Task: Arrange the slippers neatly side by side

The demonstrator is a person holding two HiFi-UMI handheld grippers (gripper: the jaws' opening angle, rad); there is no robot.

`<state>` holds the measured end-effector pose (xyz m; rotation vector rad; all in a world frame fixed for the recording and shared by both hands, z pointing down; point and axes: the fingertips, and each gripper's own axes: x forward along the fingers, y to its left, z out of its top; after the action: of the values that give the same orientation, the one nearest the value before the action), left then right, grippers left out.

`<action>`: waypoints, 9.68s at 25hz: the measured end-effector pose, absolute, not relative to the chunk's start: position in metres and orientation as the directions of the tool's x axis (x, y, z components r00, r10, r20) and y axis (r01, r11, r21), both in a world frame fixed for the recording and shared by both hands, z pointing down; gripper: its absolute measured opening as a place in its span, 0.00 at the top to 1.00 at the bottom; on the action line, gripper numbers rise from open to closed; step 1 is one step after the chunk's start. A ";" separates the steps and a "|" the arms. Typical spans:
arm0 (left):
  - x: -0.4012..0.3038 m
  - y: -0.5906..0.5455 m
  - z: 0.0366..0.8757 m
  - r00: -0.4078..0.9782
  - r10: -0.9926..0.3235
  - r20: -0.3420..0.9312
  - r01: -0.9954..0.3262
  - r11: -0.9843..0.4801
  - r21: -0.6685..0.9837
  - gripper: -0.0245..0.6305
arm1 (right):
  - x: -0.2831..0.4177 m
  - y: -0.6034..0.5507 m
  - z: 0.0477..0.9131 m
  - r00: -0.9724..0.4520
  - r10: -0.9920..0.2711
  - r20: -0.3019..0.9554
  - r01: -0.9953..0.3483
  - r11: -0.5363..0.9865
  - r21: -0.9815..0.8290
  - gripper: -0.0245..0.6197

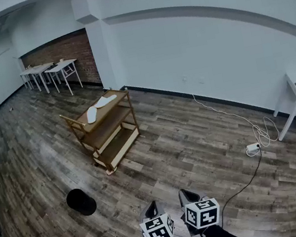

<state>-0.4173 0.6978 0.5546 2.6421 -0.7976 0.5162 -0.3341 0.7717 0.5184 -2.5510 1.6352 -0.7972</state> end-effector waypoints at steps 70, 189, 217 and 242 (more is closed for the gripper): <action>-0.262 0.624 0.562 0.754 -0.484 0.445 -0.625 -0.736 0.258 0.96 | -0.165 0.713 0.530 0.330 -0.842 0.427 -0.840 -0.468 -0.273 0.96; 0.115 -0.055 0.562 0.262 -0.829 0.494 -0.955 -0.149 0.255 0.96 | 0.246 -0.058 0.531 -0.288 -0.807 0.515 -0.951 0.178 -0.253 0.96; 0.041 -0.108 0.566 0.000 -0.864 0.503 -0.963 0.136 0.234 0.96 | 0.175 -0.149 0.545 -0.504 -0.690 0.519 -0.863 0.420 -0.280 0.97; 0.007 -0.227 0.583 0.189 -0.830 0.524 -0.964 -0.056 0.258 0.96 | 0.146 -0.245 0.563 -0.331 -0.746 0.578 -0.943 0.235 -0.237 0.96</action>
<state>0.0066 -0.2271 0.5828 1.9190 -1.6753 0.3162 0.1459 -0.2447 0.5634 -1.9557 2.7183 -0.9963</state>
